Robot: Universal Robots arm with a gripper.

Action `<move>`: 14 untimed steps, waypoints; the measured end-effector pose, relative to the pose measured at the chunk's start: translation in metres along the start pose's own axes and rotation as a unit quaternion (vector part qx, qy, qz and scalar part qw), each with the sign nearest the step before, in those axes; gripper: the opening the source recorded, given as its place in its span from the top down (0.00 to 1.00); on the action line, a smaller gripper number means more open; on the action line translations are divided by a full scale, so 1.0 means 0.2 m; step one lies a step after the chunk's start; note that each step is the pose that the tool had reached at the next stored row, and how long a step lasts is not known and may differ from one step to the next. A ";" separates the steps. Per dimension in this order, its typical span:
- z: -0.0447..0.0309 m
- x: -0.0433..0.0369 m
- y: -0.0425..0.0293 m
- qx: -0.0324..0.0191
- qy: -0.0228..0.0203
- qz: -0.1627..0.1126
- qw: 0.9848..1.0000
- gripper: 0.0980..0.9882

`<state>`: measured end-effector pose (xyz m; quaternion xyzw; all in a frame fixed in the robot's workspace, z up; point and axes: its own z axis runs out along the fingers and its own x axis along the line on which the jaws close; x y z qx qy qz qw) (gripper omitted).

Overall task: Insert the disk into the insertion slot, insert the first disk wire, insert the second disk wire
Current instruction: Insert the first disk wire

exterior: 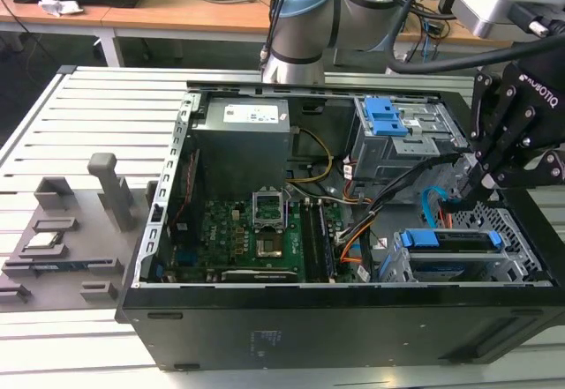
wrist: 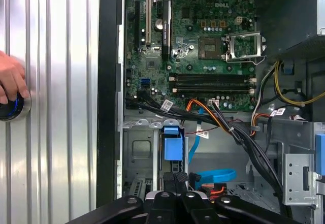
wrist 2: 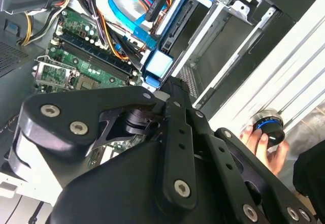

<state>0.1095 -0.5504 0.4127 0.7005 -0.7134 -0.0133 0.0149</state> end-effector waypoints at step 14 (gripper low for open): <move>0.182 -0.133 -0.187 -0.004 0.001 0.000 1.000 0.99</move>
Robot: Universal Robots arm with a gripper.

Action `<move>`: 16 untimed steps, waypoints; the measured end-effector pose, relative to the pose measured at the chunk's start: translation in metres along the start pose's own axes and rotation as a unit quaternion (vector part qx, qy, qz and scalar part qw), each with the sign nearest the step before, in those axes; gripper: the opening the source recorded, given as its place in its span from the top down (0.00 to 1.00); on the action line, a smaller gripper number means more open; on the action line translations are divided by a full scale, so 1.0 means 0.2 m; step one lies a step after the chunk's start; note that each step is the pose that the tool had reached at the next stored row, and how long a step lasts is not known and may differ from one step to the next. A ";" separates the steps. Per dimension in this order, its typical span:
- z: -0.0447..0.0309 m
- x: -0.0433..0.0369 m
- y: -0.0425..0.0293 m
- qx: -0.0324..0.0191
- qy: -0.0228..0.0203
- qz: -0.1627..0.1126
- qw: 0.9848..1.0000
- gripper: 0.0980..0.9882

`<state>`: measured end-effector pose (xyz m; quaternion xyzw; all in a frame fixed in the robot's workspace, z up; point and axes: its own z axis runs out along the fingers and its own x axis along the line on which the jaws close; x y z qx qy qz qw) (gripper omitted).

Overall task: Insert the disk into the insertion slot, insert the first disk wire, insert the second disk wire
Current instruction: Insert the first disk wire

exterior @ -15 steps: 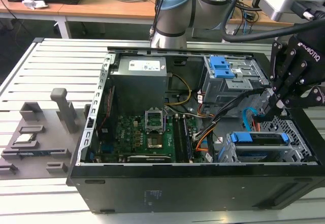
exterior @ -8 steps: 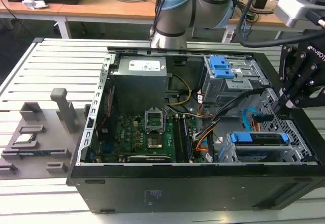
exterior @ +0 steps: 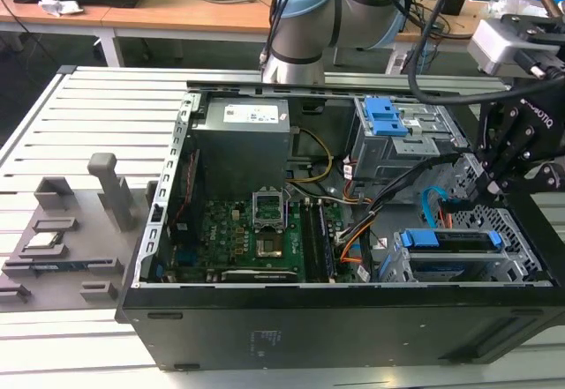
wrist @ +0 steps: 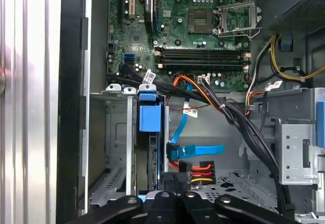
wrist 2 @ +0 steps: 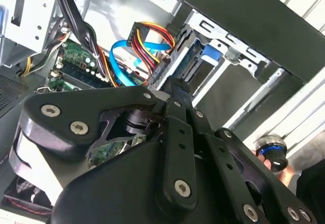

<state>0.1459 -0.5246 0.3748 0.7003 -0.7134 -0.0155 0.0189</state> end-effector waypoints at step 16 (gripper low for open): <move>0.044 -0.061 -0.001 0.000 0.000 0.000 1.000 0.92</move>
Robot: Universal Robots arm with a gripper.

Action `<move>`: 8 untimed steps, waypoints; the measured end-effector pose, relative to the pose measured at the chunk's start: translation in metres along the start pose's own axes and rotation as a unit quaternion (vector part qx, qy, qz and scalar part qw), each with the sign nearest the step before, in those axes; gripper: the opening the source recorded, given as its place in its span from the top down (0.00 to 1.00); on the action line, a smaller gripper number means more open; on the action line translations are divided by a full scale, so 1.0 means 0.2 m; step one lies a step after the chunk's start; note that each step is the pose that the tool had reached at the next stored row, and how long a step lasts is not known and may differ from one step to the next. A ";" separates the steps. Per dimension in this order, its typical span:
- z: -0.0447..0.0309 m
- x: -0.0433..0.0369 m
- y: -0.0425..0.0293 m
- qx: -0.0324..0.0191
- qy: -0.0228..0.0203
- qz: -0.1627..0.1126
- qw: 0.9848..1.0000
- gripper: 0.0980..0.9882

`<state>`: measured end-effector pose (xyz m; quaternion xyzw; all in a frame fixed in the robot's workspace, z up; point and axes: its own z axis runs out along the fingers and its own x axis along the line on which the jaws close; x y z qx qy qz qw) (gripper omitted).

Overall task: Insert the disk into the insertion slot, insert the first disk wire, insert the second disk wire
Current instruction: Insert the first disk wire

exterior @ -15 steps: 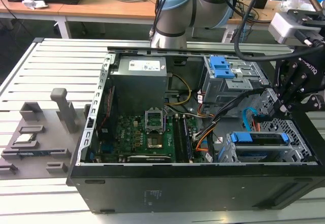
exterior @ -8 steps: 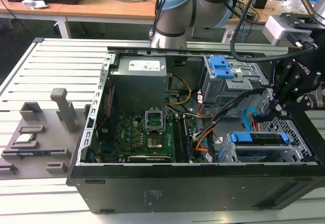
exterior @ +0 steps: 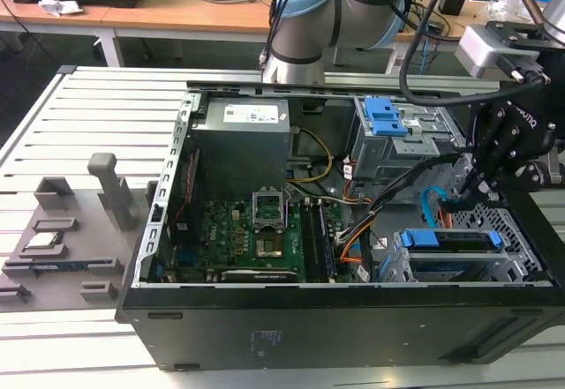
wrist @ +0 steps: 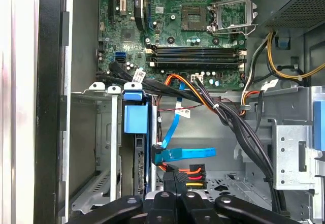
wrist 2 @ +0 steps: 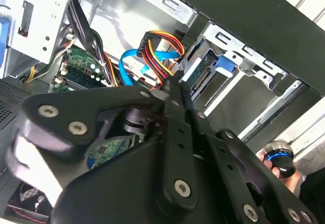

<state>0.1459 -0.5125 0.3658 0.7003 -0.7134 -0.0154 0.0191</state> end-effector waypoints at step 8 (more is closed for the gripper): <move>0.016 -0.010 0.000 0.000 0.000 0.000 1.000 0.77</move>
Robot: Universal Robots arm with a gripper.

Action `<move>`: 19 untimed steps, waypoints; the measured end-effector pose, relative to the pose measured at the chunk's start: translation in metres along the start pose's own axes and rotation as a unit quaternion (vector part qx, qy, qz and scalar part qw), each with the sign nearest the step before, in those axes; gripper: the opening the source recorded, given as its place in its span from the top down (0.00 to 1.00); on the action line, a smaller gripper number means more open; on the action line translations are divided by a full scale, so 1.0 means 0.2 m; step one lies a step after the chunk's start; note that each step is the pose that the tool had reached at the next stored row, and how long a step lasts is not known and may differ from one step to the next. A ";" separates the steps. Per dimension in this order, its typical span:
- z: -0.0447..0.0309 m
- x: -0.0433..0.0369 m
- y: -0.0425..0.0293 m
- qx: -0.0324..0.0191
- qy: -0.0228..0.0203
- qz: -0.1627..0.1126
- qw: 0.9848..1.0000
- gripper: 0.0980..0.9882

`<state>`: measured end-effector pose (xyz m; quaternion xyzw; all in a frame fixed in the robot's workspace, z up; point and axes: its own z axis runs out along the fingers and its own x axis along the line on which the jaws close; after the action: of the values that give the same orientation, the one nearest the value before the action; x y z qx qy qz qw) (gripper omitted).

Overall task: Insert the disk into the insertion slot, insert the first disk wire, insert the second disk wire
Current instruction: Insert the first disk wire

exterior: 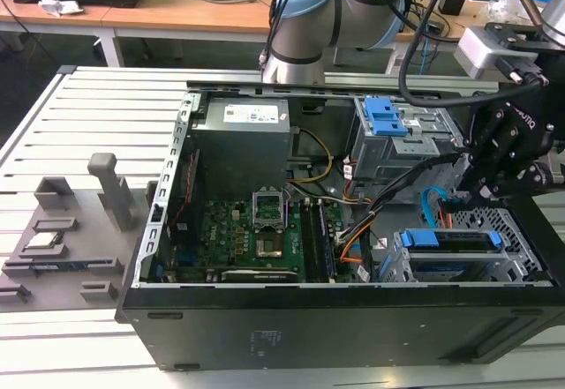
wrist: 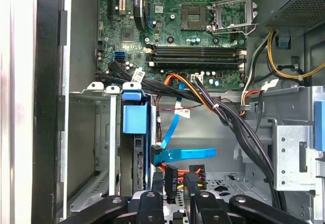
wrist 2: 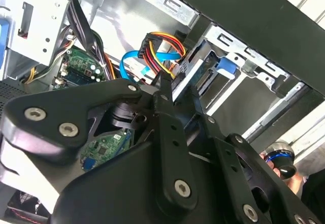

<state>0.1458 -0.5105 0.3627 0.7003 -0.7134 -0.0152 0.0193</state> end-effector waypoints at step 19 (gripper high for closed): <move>0.058 -0.002 -0.003 0.000 0.005 0.000 1.000 0.91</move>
<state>0.1459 -0.5103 0.3510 0.7002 -0.7134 -0.0119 0.0225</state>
